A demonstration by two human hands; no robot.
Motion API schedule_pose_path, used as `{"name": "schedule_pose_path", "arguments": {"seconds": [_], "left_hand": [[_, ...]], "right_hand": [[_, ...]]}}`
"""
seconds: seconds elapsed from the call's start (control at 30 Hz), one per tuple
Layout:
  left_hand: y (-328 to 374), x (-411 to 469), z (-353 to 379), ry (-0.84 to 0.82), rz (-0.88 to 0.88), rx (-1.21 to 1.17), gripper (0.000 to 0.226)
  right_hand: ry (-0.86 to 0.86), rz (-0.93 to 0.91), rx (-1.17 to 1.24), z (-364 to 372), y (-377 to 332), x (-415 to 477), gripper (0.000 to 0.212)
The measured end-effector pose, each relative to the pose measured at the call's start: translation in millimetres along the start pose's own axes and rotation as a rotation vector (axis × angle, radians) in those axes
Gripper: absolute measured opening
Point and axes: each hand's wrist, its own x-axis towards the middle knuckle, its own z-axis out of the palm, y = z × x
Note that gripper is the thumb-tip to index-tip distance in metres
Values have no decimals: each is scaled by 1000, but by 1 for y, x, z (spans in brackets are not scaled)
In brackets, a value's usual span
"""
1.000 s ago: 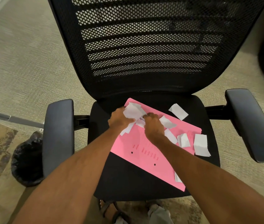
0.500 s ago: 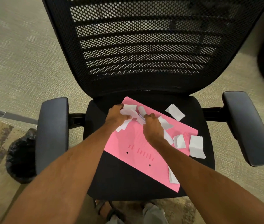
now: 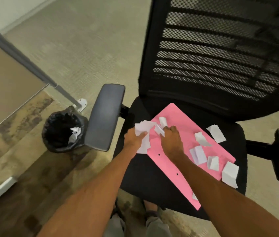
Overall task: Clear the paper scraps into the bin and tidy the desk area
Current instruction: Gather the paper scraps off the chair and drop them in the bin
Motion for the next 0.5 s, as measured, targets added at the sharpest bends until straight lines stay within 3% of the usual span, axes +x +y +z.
{"name": "schedule_pose_path", "arguments": {"seconds": [0.23, 0.5], "left_hand": [[-72, -67, -28, 23, -170, -100, 49], [-133, -109, -77, 259, -348, -188, 55]], "right_hand": [[-82, -124, -69, 24, -17, -64, 34], [-167, -356, -164, 59, -66, -123, 40]]}}
